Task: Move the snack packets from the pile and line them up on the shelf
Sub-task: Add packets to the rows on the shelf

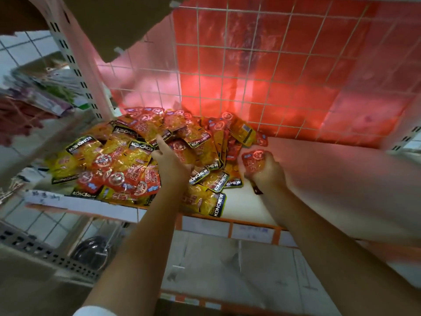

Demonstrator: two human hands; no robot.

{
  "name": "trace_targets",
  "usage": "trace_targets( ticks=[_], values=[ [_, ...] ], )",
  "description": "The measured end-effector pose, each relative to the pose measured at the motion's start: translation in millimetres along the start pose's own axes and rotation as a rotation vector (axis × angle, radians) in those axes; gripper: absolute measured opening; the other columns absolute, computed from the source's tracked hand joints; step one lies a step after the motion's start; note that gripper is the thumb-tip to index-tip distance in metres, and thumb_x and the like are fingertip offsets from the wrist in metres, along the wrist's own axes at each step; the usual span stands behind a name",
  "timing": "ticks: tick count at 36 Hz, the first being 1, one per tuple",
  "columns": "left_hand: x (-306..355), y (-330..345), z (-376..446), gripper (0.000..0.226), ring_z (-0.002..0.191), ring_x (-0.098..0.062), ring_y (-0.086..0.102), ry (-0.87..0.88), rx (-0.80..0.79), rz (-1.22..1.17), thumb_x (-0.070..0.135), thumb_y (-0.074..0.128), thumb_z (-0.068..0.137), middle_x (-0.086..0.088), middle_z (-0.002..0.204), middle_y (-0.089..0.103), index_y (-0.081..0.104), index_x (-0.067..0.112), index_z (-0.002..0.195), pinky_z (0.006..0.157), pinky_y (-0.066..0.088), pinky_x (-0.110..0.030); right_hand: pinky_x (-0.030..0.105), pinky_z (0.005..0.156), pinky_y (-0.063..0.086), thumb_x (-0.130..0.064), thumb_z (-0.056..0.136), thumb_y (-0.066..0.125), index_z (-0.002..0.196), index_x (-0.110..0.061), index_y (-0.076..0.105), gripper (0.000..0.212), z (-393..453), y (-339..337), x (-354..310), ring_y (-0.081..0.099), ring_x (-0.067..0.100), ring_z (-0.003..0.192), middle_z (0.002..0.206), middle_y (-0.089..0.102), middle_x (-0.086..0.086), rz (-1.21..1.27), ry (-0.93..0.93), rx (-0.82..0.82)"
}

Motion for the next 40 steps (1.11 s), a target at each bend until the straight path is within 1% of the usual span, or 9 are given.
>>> trace_targets(
  ticks=[4,7,10,12,15,21,28,33,40],
  values=[
    [-14,-11,3,0.122,0.116,-0.031,0.048,-0.058,0.089,-0.174,-0.006,0.079,0.066,-0.024,0.141,0.028,-0.006,0.018,0.150,0.092,0.046,-0.032,0.027,0.074,0.041,-0.012,0.073,0.077,0.140,-0.018,0.035,0.080,-11,-11,6,0.056,0.025,0.098,0.116,0.058,0.009,0.185,-0.017,0.028],
    [-20,-9,5,0.116,0.102,-0.030,0.059,-0.103,0.081,-0.342,-0.008,0.073,0.069,-0.013,0.116,0.050,-0.007,0.017,0.150,0.080,0.055,-0.044,0.030,0.078,0.046,-0.006,0.071,0.078,0.141,-0.014,0.034,0.084,-15,-17,11,0.057,0.024,0.098,0.111,0.057,0.006,0.293,-0.004,0.013],
    [-4,-7,-1,0.077,0.077,-0.014,0.061,-0.041,0.021,-0.287,-0.006,0.069,0.074,-0.001,0.089,0.061,0.035,0.007,0.142,0.058,0.051,-0.018,0.043,0.085,0.053,-0.003,0.068,0.079,0.140,-0.014,0.035,0.085,-20,-17,18,0.060,0.025,0.098,0.110,0.058,0.005,0.397,0.023,-0.015],
    [9,-8,-6,0.032,0.072,-0.016,0.063,0.023,0.013,-0.211,0.002,0.072,0.072,-0.005,0.084,0.069,0.068,0.009,0.103,0.061,0.053,-0.023,0.047,0.085,0.053,-0.001,0.068,0.079,0.139,-0.013,0.037,0.084,-20,-18,22,0.061,0.027,0.099,0.110,0.058,0.005,0.458,0.029,-0.033],
    [20,-7,-16,0.005,0.073,-0.023,0.064,0.047,0.015,-0.285,0.014,0.073,0.075,-0.003,0.073,0.068,0.069,0.016,0.075,0.076,0.053,-0.040,0.047,0.084,0.054,-0.001,0.069,0.077,0.136,-0.014,0.042,0.077,-18,-23,31,0.063,0.026,0.098,0.111,0.059,0.002,0.556,0.056,-0.069],
    [71,20,-53,0.015,0.052,0.009,0.054,0.135,-0.053,-0.536,0.002,0.065,0.082,0.021,0.053,0.063,0.066,0.016,0.078,0.056,0.044,-0.007,0.048,0.085,0.054,-0.003,0.070,0.075,0.117,-0.016,0.059,0.052,-2,-52,63,0.067,0.028,0.091,0.105,0.069,0.007,0.733,0.082,-0.086],
    [131,117,-126,0.027,0.061,-0.003,0.065,0.069,-0.226,-0.729,-0.012,0.054,0.082,0.013,0.064,0.069,0.061,0.009,0.097,0.060,0.053,-0.020,0.040,0.085,0.053,0.008,0.074,0.067,0.109,-0.010,0.060,0.040,21,-134,113,0.064,0.030,0.097,0.105,0.066,0.010,0.771,-0.019,-0.099],
    [159,186,-187,0.022,0.068,-0.013,0.067,0.067,-0.300,-0.678,-0.010,0.053,0.085,0.005,0.072,0.071,0.061,0.000,0.103,0.068,0.056,-0.027,0.023,0.058,0.049,0.017,0.074,0.062,0.112,-0.006,0.059,0.045,20,-208,166,0.060,0.023,0.076,0.094,0.062,0.010,0.842,-0.056,-0.117],
    [200,249,-253,0.023,0.081,-0.026,0.063,0.053,-0.408,-0.567,-0.007,0.055,0.086,-0.010,0.089,0.067,0.060,-0.005,0.109,0.086,0.050,-0.043,0.032,0.072,0.051,0.014,0.073,0.067,0.111,-0.003,0.061,0.043,7,-285,236,0.062,0.026,0.089,0.101,0.065,0.013,0.849,-0.041,-0.061]
  ],
)
Point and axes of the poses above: each hand's wrist, its own z-axis towards the middle knuckle, its own y-axis out of the palm, x = y × z, the point moved 10 cm from there along z, towards the middle knuckle
